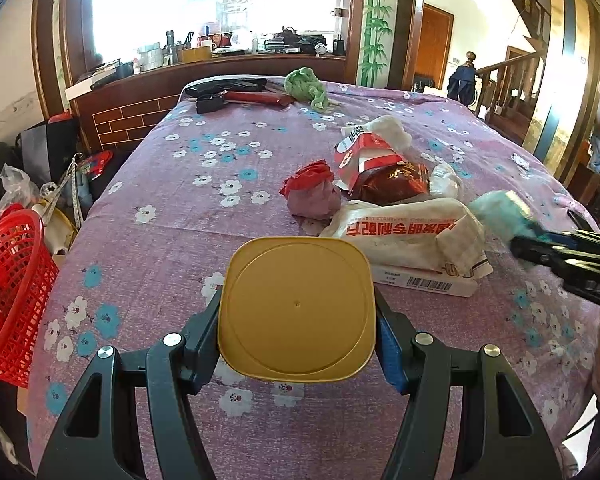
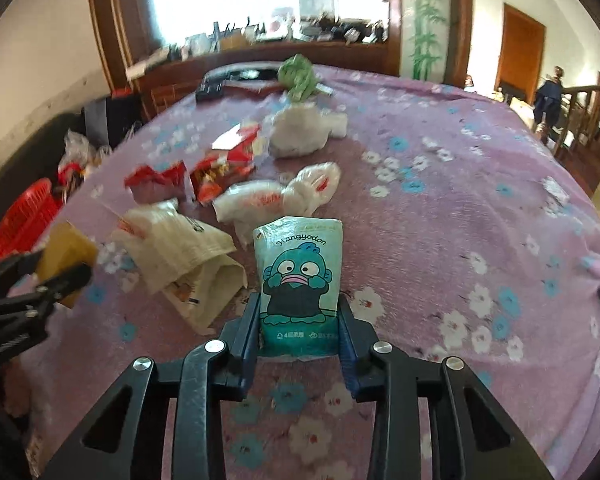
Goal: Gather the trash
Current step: 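Grasp the green tissue pack with the right gripper while the left holds the lid, then carry the lid and tissue pack to the red basket and release both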
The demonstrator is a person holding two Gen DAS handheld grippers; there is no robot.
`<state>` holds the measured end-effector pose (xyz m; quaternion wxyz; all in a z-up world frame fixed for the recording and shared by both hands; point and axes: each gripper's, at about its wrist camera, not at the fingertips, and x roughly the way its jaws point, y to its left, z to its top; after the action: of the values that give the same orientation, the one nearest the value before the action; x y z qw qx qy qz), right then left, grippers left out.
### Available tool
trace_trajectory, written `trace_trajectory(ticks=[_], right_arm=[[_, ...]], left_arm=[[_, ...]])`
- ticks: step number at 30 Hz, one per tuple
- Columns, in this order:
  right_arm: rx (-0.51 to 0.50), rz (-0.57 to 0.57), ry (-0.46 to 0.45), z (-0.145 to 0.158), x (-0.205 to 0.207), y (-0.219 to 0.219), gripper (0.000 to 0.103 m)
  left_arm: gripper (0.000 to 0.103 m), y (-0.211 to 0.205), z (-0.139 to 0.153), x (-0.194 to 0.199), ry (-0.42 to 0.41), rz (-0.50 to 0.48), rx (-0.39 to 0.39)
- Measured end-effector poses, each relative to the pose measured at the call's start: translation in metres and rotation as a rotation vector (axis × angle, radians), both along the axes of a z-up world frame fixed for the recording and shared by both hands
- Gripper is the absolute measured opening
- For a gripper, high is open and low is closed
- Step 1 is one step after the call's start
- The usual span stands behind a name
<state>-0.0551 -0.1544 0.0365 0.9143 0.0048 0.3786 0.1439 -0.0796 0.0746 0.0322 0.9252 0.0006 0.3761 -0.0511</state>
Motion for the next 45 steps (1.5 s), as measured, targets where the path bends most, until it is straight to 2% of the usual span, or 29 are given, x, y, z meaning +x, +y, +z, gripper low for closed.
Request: trace_trajectory(ticks=[4, 9, 26, 45], right_arm=[[0.058, 0.013, -0.056, 0.012, -0.021, 0.003, 0.037], [0.091, 0.041, -0.070, 0.021, -0.033, 0.012, 0.037], [0.089, 0.101, -0.069, 0.026, -0.046, 0.034, 0.037], [0.079, 0.113, -0.054, 0.025, -0.049, 0.042, 0.037]], left_arm=[[0.064, -0.001, 0.001, -0.001, -0.015, 0.016, 0.013], [0.064, 0.000, 0.002, -0.004, -0.025, 0.034, 0.023], [0.064, 0.005, 0.005, -0.009, -0.052, 0.096, 0.041], [0.064, 0.009, 0.009, -0.021, -0.075, 0.113, 0.060]])
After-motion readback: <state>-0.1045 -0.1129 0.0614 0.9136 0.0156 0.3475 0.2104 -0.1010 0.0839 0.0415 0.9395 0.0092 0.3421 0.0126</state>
